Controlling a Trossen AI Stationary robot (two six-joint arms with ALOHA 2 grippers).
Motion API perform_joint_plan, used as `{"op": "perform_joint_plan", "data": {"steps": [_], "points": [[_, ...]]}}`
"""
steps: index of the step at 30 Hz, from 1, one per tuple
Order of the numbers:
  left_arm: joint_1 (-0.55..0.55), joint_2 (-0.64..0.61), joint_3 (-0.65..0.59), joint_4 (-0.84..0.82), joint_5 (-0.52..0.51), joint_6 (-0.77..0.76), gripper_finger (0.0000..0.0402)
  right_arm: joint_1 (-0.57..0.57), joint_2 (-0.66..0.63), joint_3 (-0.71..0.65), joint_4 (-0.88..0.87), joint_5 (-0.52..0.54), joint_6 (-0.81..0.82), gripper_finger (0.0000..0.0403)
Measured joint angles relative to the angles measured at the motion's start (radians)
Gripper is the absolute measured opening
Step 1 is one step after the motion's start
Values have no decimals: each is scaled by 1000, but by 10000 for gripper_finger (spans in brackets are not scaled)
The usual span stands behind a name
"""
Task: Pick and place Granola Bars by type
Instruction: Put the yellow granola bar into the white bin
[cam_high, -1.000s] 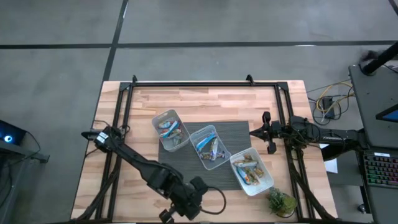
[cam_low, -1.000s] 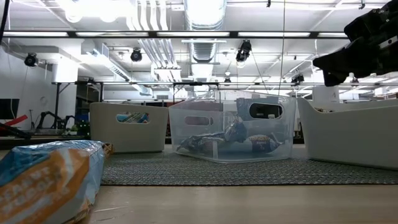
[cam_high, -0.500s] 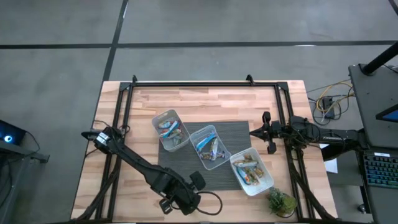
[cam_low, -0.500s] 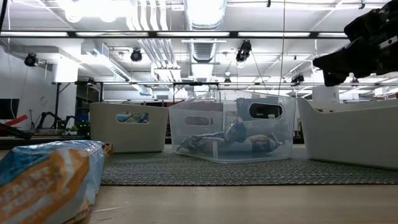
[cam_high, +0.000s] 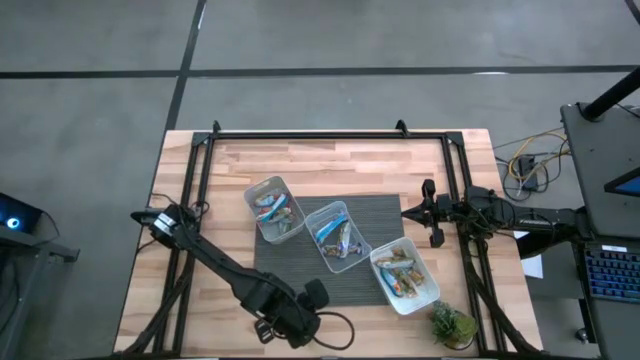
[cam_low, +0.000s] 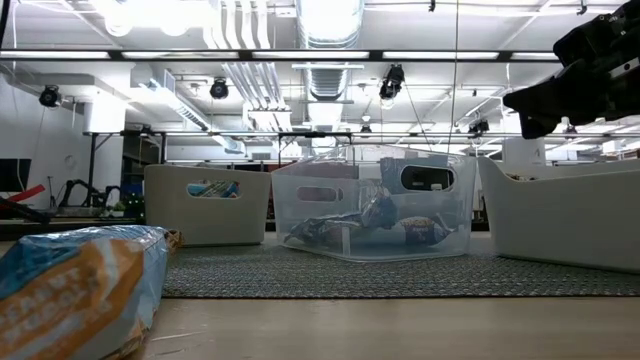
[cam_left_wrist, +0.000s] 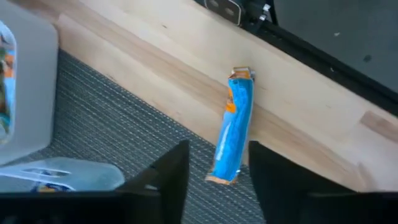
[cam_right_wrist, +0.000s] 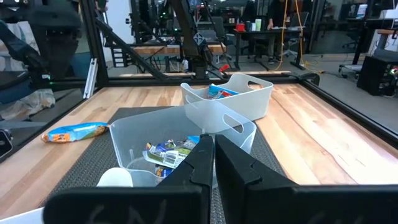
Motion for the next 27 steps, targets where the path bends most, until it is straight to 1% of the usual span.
{"op": "perform_joint_plan", "data": {"steps": [3,6,9,20,27], "points": [[0,0,-24,22,-3,43,182,0,0,0,0,0,0,8],[0,1,-48,35,-2,102,203,0,0,0,0,0,1,9],[0,1,-78,66,-1,149,205,0,0,0,0,0,0,8],[6,1,-273,199,2,193,206,0,0,0,0,0,-1,8],[16,1,-342,274,2,194,206,0,0,0,0,0,0,8]]}}
